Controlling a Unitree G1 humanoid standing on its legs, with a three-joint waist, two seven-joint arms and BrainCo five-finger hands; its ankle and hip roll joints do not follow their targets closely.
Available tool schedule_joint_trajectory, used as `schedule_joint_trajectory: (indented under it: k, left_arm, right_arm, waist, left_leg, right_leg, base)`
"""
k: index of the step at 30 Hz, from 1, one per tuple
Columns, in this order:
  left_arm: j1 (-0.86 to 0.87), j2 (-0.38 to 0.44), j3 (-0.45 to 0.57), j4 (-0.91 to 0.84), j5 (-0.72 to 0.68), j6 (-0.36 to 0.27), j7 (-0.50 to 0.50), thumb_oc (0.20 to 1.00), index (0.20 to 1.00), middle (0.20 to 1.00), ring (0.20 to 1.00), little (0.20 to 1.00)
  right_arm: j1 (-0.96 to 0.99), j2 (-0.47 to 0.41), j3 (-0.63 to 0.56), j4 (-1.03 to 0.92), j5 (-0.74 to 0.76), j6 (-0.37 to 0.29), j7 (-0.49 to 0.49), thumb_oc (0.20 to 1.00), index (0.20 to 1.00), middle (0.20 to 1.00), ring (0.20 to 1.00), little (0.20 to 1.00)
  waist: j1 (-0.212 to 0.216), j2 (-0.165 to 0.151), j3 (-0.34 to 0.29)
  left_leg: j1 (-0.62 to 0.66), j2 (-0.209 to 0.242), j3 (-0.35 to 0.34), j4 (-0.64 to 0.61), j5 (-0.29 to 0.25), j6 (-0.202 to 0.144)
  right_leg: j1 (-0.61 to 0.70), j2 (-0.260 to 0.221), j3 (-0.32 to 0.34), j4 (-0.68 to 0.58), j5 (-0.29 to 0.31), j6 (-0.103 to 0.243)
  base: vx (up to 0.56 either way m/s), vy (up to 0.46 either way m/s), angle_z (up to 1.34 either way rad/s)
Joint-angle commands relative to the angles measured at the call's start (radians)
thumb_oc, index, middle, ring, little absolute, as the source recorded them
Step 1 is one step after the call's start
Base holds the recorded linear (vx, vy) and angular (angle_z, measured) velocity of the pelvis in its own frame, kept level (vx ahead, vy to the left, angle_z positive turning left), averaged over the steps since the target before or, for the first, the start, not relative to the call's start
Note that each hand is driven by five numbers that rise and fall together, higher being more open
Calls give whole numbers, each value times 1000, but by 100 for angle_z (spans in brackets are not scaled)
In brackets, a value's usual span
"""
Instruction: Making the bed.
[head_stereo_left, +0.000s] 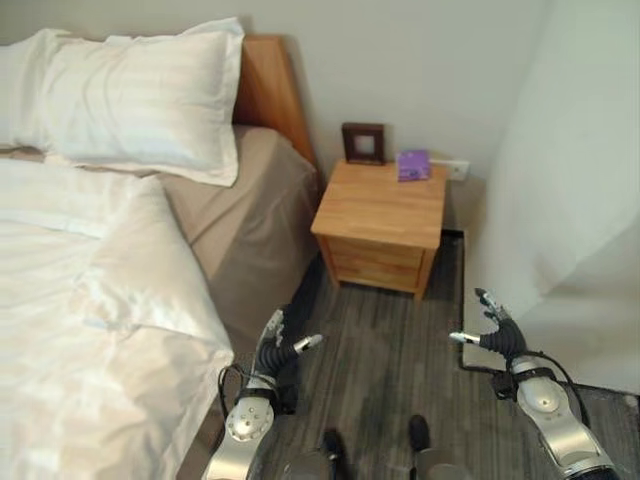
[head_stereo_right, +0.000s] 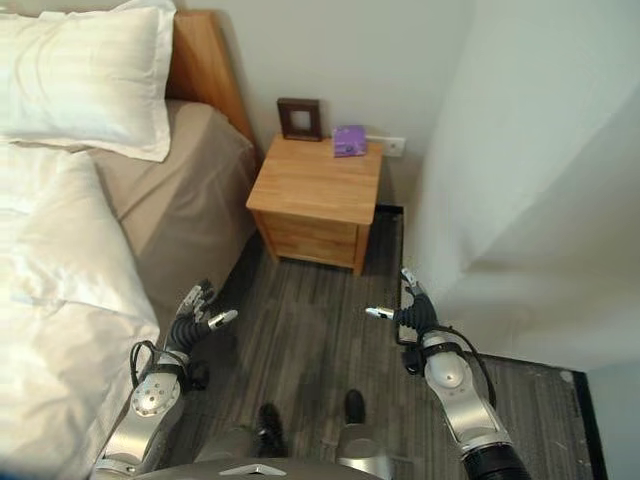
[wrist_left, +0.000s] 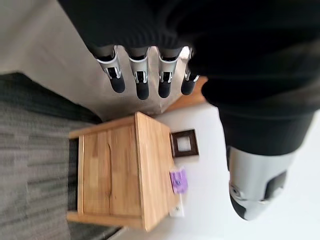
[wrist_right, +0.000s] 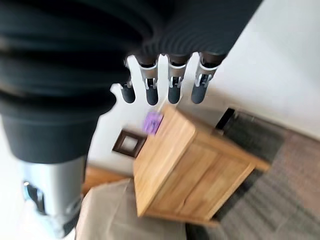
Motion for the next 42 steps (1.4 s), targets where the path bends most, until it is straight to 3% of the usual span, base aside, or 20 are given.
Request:
schedule_joint_trajectory:
  k: [1,3,6,7,11,12,13,14,16,20,22,23,24,26,28,29,30,31,36,42]
  left_arm:
    - [32,49,56,-109,-6,-40,-16,1000,1000,1000,1000,1000]
    - [63,44,60,-109,-6,-34,-28,1000,1000,1000,1000,1000]
    - [45,71,54,-90,16,-13,-36,1000,1000,1000,1000,1000]
    - [30,97,58,-84,35,-6,-36,1000,1000,1000,1000,1000]
    - [13,135,74,-69,59,-2,-17,1000,1000,1000,1000,1000]
    - [-7,157,86,-55,64,1,1,1000,1000,1000,1000,1000]
    - [-11,158,86,-53,64,1,2,1000,1000,1000,1000,1000]
    - [-18,168,89,-44,66,2,12,1000,1000,1000,1000,1000]
    - [-35,172,97,-39,51,-1,25,1000,1000,1000,1000,1000]
    - [-51,183,116,-15,18,-14,62,1000,1000,1000,1000,1000]
    - [-54,201,117,8,15,-12,82,1000,1000,1000,1000,1000]
    - [-55,199,120,9,15,-11,84,1000,1000,1000,1000,1000]
    - [-68,226,128,-17,11,-27,75,1000,1000,1000,1000,1000]
    - [-74,223,135,-7,5,-31,91,1000,1000,1000,1000,1000]
    - [-84,201,150,13,-36,-31,111,1000,1000,1000,1000,1000]
    - [-84,201,150,13,-36,-31,111,1000,1000,1000,1000,1000]
    - [-62,199,170,29,-60,-24,109,1000,1000,1000,1000,1000]
    - [-44,201,185,39,-57,-21,107,1000,1000,1000,1000,1000]
    - [-38,226,184,98,-57,-20,93,1000,1000,1000,1000,1000]
    - [-68,294,168,151,-42,-32,96,1000,1000,1000,1000,1000]
  right_arm:
    - [-51,27,-12,-44,-12,-45,-11,1000,1000,1000,1000,1000]
    - [-48,33,5,-53,-28,-37,-1,1000,1000,1000,1000,1000]
    - [-54,44,8,-53,-58,-40,2,1000,1000,1000,1000,1000]
    - [-63,36,4,-72,-79,-41,1,1000,1000,1000,1000,1000]
    - [-98,16,7,-108,-115,-48,-6,1000,1000,1000,1000,1000]
    - [-136,-1,16,-125,-123,-50,-16,1000,1000,1000,1000,1000]
    - [-140,0,16,-123,-123,-50,-17,1000,1000,1000,1000,1000]
    - [-158,-16,15,-147,-136,-49,-16,1000,1000,1000,1000,1000]
    - [-192,-37,19,-160,-137,-44,-19,1000,1000,1000,1000,1000]
    - [-307,-77,63,-118,-140,-32,-38,1000,1000,1000,1000,1000]
    - [-366,-96,108,-54,-144,-24,-46,1000,1000,1000,1000,1000]
    - [-378,-95,115,-40,-143,-30,-51,1000,1000,1000,1000,1000]
    - [-467,-96,147,-36,-157,-23,-64,1000,1000,1000,1000,1000]
    - [-495,-86,158,-26,-167,-20,-69,1000,1000,1000,1000,1000]
    - [-517,-85,151,-17,-204,-27,-94,1000,1000,1000,1000,1000]
    - [-518,-85,152,-17,-204,-27,-94,1000,1000,1000,1000,1000]
    - [-544,-72,159,-13,-220,-12,-111,1000,1000,1000,1000,1000]
    - [-579,-50,178,-3,-231,-5,-109,1000,1000,1000,1000,1000]
    - [-686,-8,246,78,-291,14,-114,1000,1000,1000,1000,1000]
    - [-902,-67,317,300,-349,57,-161,1000,1000,1000,1000,1000]
  waist:
    - [31,-97,18]
    - [34,-93,2]
    - [41,-128,-20]
    - [37,-140,-15]
    - [22,-152,-1]
    - [40,-153,3]
    - [33,-155,4]
    - [38,-155,8]
    - [35,-165,16]
    - [27,-168,26]
    - [51,-167,36]
    - [38,-164,38]
    - [44,-177,30]
    - [40,-178,29]
    - [29,-168,43]
    - [27,-168,43]
    - [14,-159,45]
    - [18,-144,34]
    - [42,-111,-3]
    - [82,-122,11]
  left_leg:
    - [-60,18,188,44,-8,-91]
    - [-16,-9,172,-1,-11,-50]
    - [51,-25,172,-59,-18,-20]
    - [95,-32,153,-75,-47,-3]
    - [126,-26,83,-75,-76,7]
    - [122,-7,41,-75,-75,-7]
    - [120,-9,34,-75,-75,-8]
    - [121,-9,-19,-75,-79,-15]
    - [114,-24,-101,-75,-80,-27]
    - [104,-81,-341,-75,-82,-37]
    - [107,-105,-421,-75,-87,-40]
    - [106,-104,-432,-75,-87,-40]
    - [113,-128,-459,-75,-98,-36]
    - [126,-136,-469,-75,-101,-29]
    - [106,-92,-319,0,-128,-45]
    - [103,-92,-320,3,-129,-45]
    - [99,7,-91,45,-133,-64]
    - [122,31,-48,24,-129,-81]
    - [133,35,-65,-71,-73,-89]
    - [100,46,-91,-75,-47,-102]
  right_leg:
    - [138,-10,-11,13,-227,-5]
    - [166,-6,-30,43,-239,2]
    - [142,-16,-83,224,-234,45]
    - [62,-41,-112,407,-161,103]
    - [-82,-83,-84,636,-105,129]
    - [-115,-116,-59,594,-124,96]
    - [-114,-120,-66,596,-129,96]
    - [-127,-92,-18,533,-186,62]
    - [-127,-37,77,404,-223,41]
    - [-190,85,371,182,-154,25]
    - [-246,123,407,153,-103,31]
    - [-246,122,396,155,-106,31]
    - [-206,84,372,102,-83,24]
    - [-190,88,385,85,-60,25]
    - [-116,11,298,28,-53,19]
    - [-117,11,297,28,-52,19]
    - [-86,-59,182,18,-65,31]
    - [-75,-62,152,15,-66,32]
    - [-42,-74,62,12,-85,36]
    - [-43,-83,8,26,-96,32]
  base:
    - [321,76,25]
    - [337,56,49]
    - [306,36,42]
    - [213,22,62]
    - [211,-70,101]
    - [215,-174,105]
    - [242,-216,85]
    - [149,-129,75]
    - [180,-196,135]
    - [200,-186,196]
    - [128,-163,192]
    - [76,-170,197]
    - [8,-106,159]
    - [89,-161,116]
    - [78,-131,105]
    - [-138,18,168]
    - [-96,42,174]
    - [-43,57,138]
    - [111,31,60]
    - [38,22,23]
